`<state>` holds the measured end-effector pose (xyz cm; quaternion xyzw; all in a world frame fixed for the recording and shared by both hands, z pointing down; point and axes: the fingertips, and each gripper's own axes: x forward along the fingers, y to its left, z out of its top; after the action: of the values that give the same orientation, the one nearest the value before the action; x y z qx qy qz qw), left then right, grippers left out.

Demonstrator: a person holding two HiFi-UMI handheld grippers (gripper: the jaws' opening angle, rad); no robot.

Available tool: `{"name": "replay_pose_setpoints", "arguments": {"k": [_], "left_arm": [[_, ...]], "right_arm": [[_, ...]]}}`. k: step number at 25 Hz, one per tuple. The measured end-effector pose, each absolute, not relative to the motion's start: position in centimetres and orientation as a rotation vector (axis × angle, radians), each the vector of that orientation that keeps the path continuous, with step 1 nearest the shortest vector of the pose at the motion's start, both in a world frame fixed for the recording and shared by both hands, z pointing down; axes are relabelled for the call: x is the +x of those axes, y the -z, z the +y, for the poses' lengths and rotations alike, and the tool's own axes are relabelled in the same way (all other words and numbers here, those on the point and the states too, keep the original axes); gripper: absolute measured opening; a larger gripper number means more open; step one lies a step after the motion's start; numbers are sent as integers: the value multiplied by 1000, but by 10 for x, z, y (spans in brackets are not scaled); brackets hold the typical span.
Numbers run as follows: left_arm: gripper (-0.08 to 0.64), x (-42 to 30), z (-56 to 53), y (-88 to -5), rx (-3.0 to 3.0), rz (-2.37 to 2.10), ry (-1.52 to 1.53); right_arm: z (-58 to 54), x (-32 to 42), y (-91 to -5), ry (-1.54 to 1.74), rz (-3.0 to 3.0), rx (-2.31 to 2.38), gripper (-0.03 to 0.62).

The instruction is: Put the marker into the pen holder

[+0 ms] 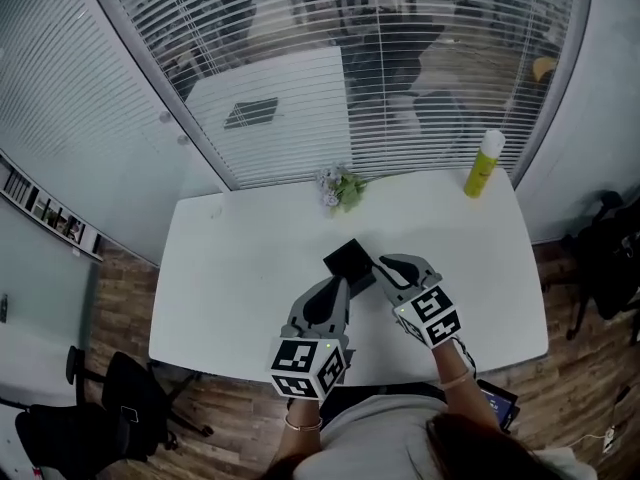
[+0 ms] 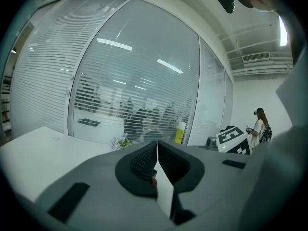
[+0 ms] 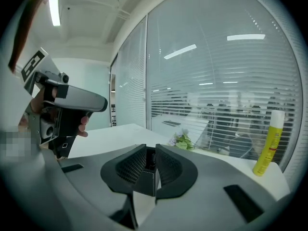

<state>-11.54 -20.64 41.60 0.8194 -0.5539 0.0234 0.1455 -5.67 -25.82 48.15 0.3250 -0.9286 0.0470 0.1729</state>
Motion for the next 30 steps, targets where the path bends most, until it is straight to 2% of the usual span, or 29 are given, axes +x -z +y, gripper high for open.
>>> {"name": "replay_pose_setpoints", "arguments": {"k": [7,30], "left_arm": [[25,-102,-191,-423,2323,-1647,-94],[24,-67,-147,-408,2249,-1878,-165]], "right_arm": [[-245,-36,-469,-154,-2696,938,45],[-203,19,-425,-39,-2845,881,35]]}}
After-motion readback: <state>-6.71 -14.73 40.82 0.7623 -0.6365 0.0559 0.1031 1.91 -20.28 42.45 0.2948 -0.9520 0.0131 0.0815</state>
